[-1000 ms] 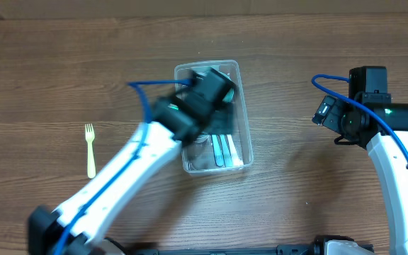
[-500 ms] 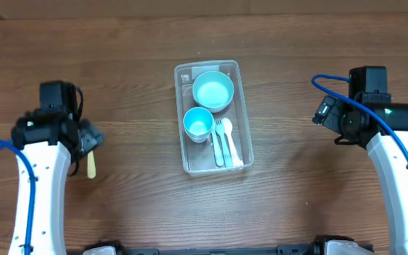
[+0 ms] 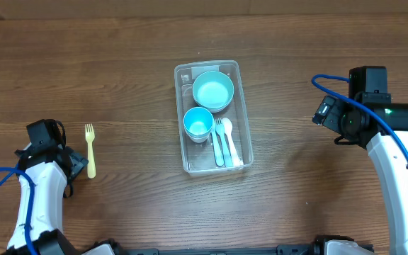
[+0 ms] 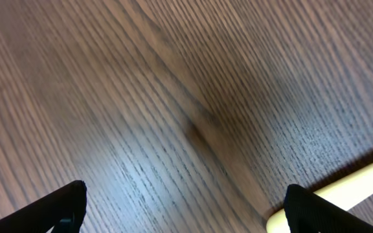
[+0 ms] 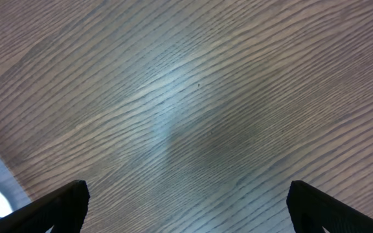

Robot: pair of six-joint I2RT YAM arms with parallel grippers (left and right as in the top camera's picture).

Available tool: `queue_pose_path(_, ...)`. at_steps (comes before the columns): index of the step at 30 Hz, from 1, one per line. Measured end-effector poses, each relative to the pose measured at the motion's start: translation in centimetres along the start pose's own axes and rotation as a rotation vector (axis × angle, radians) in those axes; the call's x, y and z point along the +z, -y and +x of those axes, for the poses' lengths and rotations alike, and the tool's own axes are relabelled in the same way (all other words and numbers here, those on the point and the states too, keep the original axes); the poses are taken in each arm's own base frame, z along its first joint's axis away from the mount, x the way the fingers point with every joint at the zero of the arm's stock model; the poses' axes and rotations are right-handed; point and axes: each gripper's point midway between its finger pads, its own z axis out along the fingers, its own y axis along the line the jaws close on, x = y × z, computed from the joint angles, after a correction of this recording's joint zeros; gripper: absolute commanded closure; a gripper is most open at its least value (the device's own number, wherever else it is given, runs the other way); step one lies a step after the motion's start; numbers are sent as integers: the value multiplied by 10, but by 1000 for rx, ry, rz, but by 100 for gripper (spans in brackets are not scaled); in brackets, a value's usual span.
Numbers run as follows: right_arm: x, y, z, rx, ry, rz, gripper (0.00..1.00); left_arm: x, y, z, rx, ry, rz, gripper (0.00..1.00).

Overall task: Pack container
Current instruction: 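Move the left gripper to the yellow fork and grasp it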

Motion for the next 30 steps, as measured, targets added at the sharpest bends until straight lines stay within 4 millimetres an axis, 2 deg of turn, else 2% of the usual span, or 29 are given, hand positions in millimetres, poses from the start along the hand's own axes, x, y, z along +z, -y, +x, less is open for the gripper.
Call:
queue_pose_path(3, 0, 0, 0, 0, 0, 0, 0, 14, 5, 3, 30, -27, -16, 5)
queue_pose_path(7, 0, 0, 0, 0, 0, 0, 0, 42, 8, 20, 107, -115, -64, 12)
queue_pose_path(12, 0, 0, 0, 0, 0, 0, 0, 42, 25, 20, 167, -136, 20, 16)
queue_pose_path(15, 0, 0, 0, 0, -1, 1, 0, 34, 48, 33, 256, -173, 109, 16)
queue_pose_path(18, 0, 0, 0, 0, 0, 0, 0, 29, 62, 43, 315, -190, 155, 12)
queue_pose_path(22, 0, 0, 0, 0, 0, 0, 0, 22, 58, 49, 335, -235, 143, 8)
queue_pose_path(24, 0, 0, 0, 0, 0, 1, 0, 10, 56, 42, 326, -242, 133, 5)
queue_pose_path(25, 0, 0, 0, 0, 0, 0, 0, 2, 55, 37, 315, -236, 135, 0)
queue_pose_path(27, 0, 0, 0, 0, 0, 0, 0, -24, 60, 14, 272, -159, 182, 0)
queue_pose_path(30, 0, 0, 0, 0, 0, 0, 0, -48, 64, -3, 237, -66, 249, 0)
